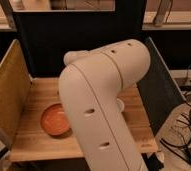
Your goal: Pick up the ceramic bowl
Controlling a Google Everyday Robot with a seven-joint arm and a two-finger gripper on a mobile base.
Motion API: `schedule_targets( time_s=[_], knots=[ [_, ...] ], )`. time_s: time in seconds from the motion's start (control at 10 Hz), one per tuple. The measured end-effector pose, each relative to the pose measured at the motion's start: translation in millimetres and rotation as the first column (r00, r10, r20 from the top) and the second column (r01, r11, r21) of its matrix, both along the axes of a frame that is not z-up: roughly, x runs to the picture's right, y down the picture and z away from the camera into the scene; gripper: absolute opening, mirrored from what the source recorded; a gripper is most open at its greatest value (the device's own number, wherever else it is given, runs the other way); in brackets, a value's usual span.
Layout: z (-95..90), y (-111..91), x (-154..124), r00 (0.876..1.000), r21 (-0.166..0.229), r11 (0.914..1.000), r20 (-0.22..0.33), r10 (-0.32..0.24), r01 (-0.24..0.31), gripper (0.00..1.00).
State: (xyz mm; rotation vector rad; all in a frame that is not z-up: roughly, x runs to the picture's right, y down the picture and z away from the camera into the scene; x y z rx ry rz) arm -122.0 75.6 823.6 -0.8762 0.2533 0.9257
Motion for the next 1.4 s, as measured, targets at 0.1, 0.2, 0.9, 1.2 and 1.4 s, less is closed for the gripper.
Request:
schedule_targets(
  time_s=[0.1,0.2,0.9,1.2,1.4],
  knots=[
    [-4.5,16,-9,0.999,-0.017,0.9996,0.030,-0.023,0.023,0.62],
    [-7.0,27,-16,0.998,-0.029,0.9988,0.051,-0.037,0.039,0.62],
    [-2.1,43,-29,0.994,-0.033,0.9968,0.083,-0.070,0.073,0.62],
    [14.5,38,-34,0.988,-0.002,0.9984,0.143,-0.056,0.057,0.62],
    [27.2,30,-26,0.984,0.021,0.9997,0.175,-0.018,0.015,0.62]
  ],
)
